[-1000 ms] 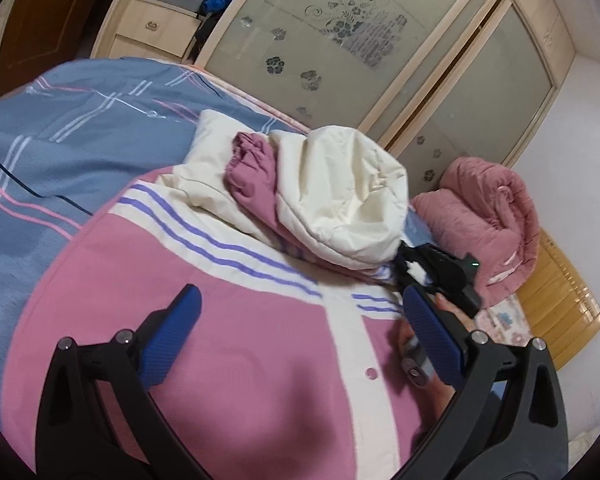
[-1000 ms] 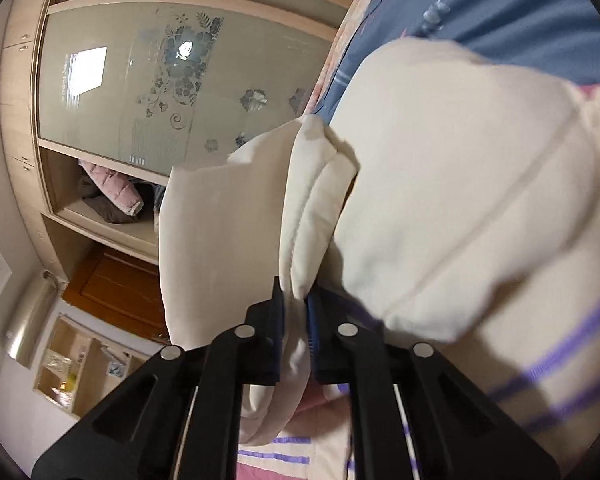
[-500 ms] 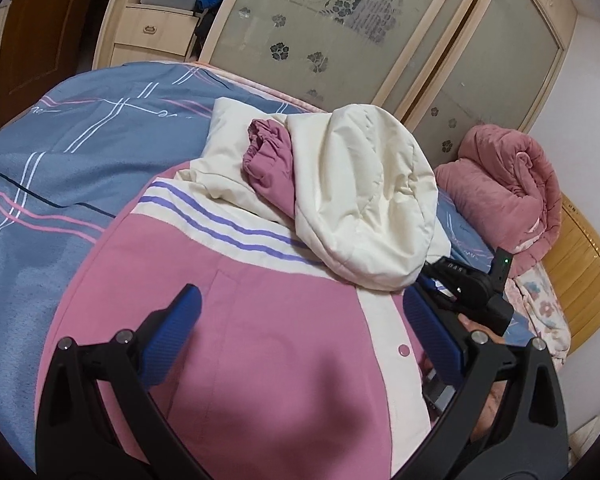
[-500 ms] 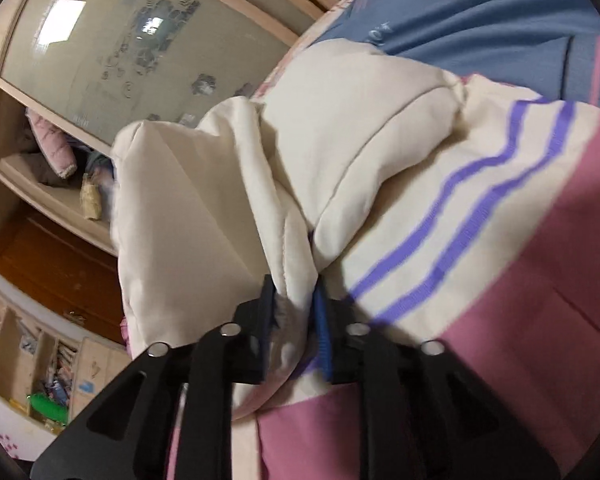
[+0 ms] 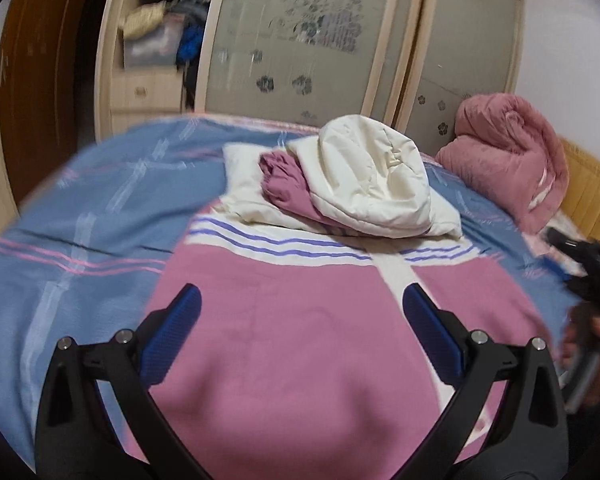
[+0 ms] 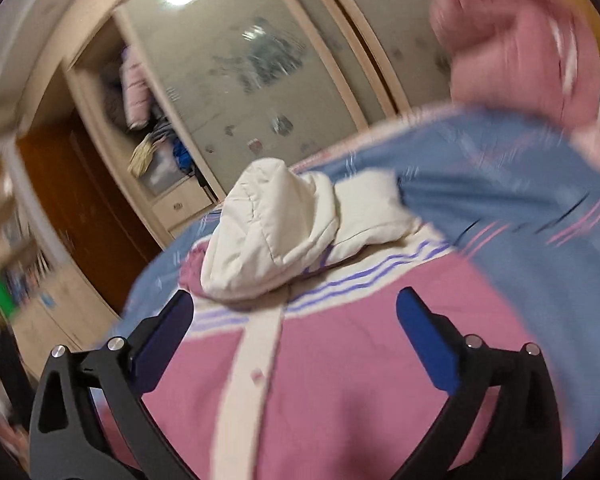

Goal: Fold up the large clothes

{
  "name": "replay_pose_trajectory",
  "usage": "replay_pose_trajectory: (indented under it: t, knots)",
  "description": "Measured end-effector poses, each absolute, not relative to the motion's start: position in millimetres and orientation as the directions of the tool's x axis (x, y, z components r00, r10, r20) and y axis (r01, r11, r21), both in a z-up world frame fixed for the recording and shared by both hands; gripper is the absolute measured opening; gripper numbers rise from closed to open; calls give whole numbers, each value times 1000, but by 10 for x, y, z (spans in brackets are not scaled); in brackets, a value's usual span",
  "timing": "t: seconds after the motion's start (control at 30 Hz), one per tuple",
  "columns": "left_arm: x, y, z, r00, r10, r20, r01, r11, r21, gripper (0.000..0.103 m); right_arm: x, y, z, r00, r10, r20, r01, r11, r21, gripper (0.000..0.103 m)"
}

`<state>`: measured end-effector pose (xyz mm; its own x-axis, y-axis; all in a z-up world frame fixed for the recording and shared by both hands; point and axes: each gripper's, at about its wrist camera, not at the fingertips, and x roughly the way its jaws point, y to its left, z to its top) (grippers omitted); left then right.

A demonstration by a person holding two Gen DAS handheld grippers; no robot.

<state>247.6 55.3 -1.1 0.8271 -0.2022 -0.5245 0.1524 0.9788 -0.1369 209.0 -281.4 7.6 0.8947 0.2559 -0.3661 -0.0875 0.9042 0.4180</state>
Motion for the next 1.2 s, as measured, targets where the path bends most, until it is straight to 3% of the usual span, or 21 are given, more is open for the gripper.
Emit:
replay_pose_trajectory:
  t: [0.13, 0.27, 0.53, 0.67, 0.73, 0.8, 0.9, 0.97, 1.1, 1.2]
  knots:
    - [2086, 507, 40, 856, -171, -488, 177, 984, -34, 101, 1474, -2787, -41, 929, 154, -336, -88, 975, 206, 102]
    - [1594, 542, -63, 855, -213, -473, 214, 975, -51, 101, 953, -2758, -159, 954, 85, -286, -72, 996, 55, 102]
    - [1135, 706, -132, 876, -228, -424, 192, 973, -126, 101, 569, -2816, -104, 978, 75, -192, -70, 997, 35, 102]
    - [1159, 691, -134, 877, -212, -432, 186, 977, -102, 101, 532, -2783, -90, 977, 86, -195, -82, 996, 28, 102]
    - [1134, 688, -116, 884, -205, -420, 192, 979, -73, 101, 482, -2734, -89, 981, 78, -177, -87, 995, -44, 102]
    - [1059, 633, -74, 906, -172, -388, 207, 977, 49, 101, 439, -2644, -120, 984, 61, -166, -88, 983, -161, 102]
    - [834, 419, -132, 965, -70, -253, 172, 897, 408, 101, 327, -2402, -381, 989, 5, -148, -76, 875, -478, 102]
    - [709, 280, -314, 972, -84, -218, 201, 776, 598, 101, 269, -2275, -638, 989, -16, -148, -82, 775, -627, 102]
    - [600, 154, -783, 918, -147, -368, 380, 590, 712, 101, 199, -2050, -1318, 982, -52, -179, -128, 509, -851, 102]
    - [588, 78, -982, 912, -118, -393, 394, 520, 758, 101, 216, -1991, -1628, 978, -70, -195, -152, 399, -904, 102]
